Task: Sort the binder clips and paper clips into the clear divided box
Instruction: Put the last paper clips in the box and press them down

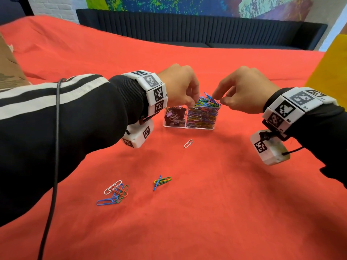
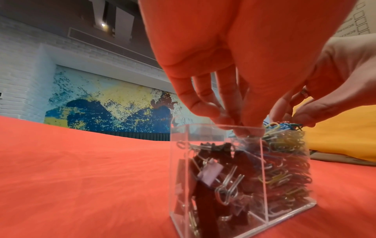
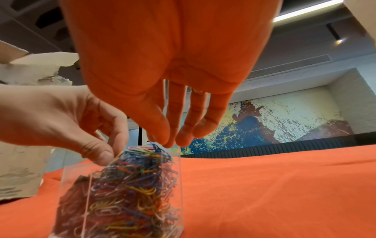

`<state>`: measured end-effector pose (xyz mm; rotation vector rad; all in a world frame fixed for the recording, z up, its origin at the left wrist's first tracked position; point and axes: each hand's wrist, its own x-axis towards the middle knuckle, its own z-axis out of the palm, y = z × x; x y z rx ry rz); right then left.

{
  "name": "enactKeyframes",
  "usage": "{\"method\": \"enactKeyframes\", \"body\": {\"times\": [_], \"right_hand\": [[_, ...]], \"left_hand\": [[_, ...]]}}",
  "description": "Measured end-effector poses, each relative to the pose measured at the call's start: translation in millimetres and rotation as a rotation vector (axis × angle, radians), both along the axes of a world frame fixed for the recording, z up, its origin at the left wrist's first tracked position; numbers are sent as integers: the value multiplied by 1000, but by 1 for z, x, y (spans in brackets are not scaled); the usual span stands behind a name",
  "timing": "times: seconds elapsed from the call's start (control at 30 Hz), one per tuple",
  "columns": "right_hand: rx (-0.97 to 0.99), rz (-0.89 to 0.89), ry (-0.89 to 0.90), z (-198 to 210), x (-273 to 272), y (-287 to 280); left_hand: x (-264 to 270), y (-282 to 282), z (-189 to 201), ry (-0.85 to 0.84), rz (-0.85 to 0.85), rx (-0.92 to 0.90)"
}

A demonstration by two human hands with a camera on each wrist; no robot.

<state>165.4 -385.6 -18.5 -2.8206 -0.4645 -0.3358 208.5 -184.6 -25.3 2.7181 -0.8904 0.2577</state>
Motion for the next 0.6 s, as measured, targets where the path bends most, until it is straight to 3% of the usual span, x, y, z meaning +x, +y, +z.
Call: {"method": "enactKeyframes", "body": {"times": [0.3,0.6], "right_hand": [[8,-9,-13,-2,1,-1],[27,6,-19,-4,3,-3]], "left_hand": [[-1,6,2,12,-22,16],[3,7,3,10,62,-44]]}}
